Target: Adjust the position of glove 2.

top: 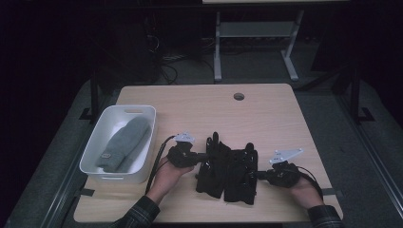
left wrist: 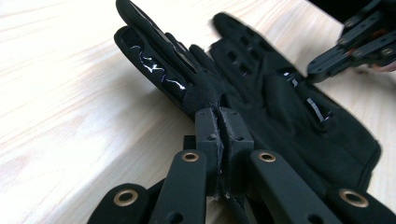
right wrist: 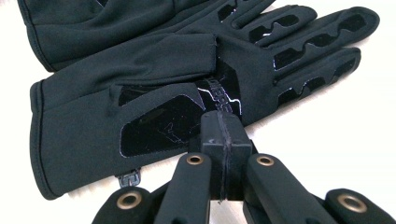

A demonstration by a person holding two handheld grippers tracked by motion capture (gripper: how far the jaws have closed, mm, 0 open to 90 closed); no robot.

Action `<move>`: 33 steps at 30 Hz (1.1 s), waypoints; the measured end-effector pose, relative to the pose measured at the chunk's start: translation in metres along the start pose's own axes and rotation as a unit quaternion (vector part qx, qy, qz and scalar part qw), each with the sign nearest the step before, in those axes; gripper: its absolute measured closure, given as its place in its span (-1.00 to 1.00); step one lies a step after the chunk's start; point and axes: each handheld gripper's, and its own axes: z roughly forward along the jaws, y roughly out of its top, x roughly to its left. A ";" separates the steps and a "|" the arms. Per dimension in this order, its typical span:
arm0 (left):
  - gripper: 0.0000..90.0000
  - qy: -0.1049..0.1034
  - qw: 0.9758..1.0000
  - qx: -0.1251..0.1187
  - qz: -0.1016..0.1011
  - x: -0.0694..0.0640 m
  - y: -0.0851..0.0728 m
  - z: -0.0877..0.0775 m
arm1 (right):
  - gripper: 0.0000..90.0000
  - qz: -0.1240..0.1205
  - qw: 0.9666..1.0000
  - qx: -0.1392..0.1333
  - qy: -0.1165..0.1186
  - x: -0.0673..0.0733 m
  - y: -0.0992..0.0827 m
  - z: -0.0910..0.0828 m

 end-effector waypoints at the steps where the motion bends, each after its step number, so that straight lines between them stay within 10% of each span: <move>1: 0.93 -0.005 1.000 -0.003 0.000 -0.001 0.001 0.000 | 1.00 0.001 1.000 0.001 0.000 0.000 0.000 0.000; 33: 0.93 -0.084 0.996 -0.016 0.014 -0.031 0.032 0.024 | 1.00 -0.022 1.000 0.002 0.010 0.014 0.024 0.028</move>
